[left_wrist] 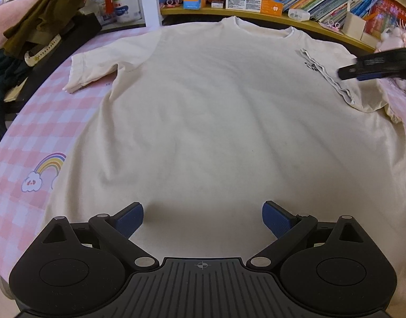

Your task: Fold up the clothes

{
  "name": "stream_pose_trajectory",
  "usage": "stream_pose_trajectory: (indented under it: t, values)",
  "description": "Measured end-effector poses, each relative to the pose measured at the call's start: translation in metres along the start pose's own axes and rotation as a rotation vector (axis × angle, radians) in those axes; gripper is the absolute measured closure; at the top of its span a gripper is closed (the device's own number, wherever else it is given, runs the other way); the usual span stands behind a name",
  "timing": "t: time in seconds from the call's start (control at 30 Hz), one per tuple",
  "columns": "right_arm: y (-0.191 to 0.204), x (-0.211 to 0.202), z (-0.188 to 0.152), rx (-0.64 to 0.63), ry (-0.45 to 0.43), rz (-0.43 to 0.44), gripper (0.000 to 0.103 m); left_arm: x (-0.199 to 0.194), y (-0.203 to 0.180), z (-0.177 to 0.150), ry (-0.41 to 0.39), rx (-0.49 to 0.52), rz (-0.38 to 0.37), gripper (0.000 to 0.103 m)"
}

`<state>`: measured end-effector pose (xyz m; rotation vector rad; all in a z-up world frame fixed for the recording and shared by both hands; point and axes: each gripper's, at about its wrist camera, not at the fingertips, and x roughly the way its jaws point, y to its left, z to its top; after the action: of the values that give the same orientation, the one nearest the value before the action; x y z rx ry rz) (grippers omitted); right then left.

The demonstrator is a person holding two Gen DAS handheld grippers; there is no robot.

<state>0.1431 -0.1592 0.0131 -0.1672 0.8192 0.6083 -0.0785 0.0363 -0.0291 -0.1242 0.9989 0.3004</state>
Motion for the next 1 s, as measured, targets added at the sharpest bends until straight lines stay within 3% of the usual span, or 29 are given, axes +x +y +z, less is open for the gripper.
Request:
stream_pose_trajectory:
  t: [0.1, 0.17, 0.23, 0.33, 0.4, 0.53, 0.63, 0.77, 1.0]
  values:
    - [0.006, 0.035, 0.009, -0.029, 0.058, -0.088, 0.059, -0.002, 0.002, -0.001, 0.000, 0.001, 0.007, 0.005]
    - [0.007, 0.047, 0.008, -0.027, 0.043, -0.103, 0.064, -0.005, 0.006, -0.002, -0.001, -0.004, 0.016, 0.005]
    - [0.009, 0.053, 0.009, -0.026, 0.033, -0.120, 0.090, -0.006, 0.010, -0.003, 0.002, -0.017, 0.029, 0.005]
    - [0.012, 0.046, 0.012, -0.013, -0.022, -0.100, 0.093, -0.004, 0.017, -0.002, 0.019, -0.049, 0.040, 0.005]
    - [0.012, 0.053, 0.012, -0.010, 0.017, -0.107, 0.091, -0.003, 0.017, 0.001, 0.021, -0.057, 0.035, 0.005]
    - [0.008, 0.045, 0.009, 0.027, 0.008, -0.070, 0.066, -0.005, 0.010, 0.005, -0.001, -0.026, 0.019, 0.005]
    - [0.001, 0.019, 0.003, 0.061, -0.043, -0.034, 0.062, -0.006, 0.003, 0.008, -0.014, -0.013, 0.004, 0.005]
    - [-0.026, -0.024, -0.021, 0.124, -0.088, -0.093, 0.059, -0.006, -0.005, 0.010, -0.033, -0.015, -0.016, 0.005]
    - [-0.091, -0.044, -0.057, 0.330, -0.008, -0.152, 0.057, -0.005, -0.030, 0.013, -0.047, 0.019, -0.044, 0.005]
